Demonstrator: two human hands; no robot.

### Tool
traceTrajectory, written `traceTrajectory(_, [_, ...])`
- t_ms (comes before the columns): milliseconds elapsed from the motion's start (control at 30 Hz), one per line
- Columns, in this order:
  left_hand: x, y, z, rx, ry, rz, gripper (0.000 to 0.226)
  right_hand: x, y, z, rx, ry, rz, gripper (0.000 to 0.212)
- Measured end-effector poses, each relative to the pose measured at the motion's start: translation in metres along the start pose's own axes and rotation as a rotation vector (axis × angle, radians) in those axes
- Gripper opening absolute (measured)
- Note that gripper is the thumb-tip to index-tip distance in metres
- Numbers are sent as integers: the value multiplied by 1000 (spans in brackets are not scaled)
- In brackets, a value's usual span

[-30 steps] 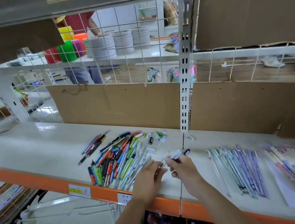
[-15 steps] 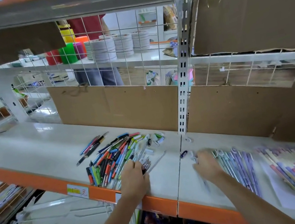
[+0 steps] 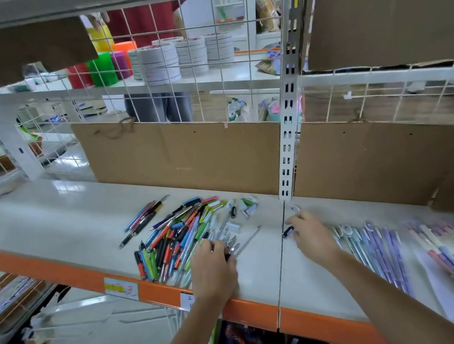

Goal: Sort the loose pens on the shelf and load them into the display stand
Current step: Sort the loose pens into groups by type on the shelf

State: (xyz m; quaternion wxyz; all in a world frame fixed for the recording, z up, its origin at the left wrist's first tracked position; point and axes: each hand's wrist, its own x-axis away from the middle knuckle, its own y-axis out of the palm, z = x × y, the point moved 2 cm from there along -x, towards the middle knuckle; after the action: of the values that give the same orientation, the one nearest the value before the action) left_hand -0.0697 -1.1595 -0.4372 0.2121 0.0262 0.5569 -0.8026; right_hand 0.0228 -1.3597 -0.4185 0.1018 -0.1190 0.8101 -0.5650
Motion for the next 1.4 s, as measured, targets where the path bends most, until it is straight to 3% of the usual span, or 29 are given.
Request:
traceTrajectory(233, [0, 1, -4, -22, 54, 5, 16, 8, 7, -12, -41, 81, -19, 15])
traceTrajectory(400, [-1, 2, -3, 4, 19, -7, 9, 40, 14, -24, -479, 76, 14, 12])
traceTrajectory(533, [-2, 2, -2, -51, 31, -28, 18, 61, 22, -29, -600, 84, -4, 11])
traceTrajectory(700, [-1, 0, -1, -130, 85, -53, 18, 73, 15, -21, -1010, 226, 51, 4])
traceTrajectory(800, [1, -1, 5, 2, 208, 14, 12, 76, 12, -17, -1159, 276, 79, 3])
traceTrajectory(933, [11, -5, 25, 210, 300, -75, 16, 77, 9, -17, -1272, 305, 105, 6])
traceTrajectory(1200, [19, 3, 28, 306, 356, -215, 12, 75, 9, -17, -1371, 332, 112, 5])
traceTrajectory(1400, [20, 4, 25, 342, 306, -232, 8, 76, 10, -20, -1147, 291, 81, 18])
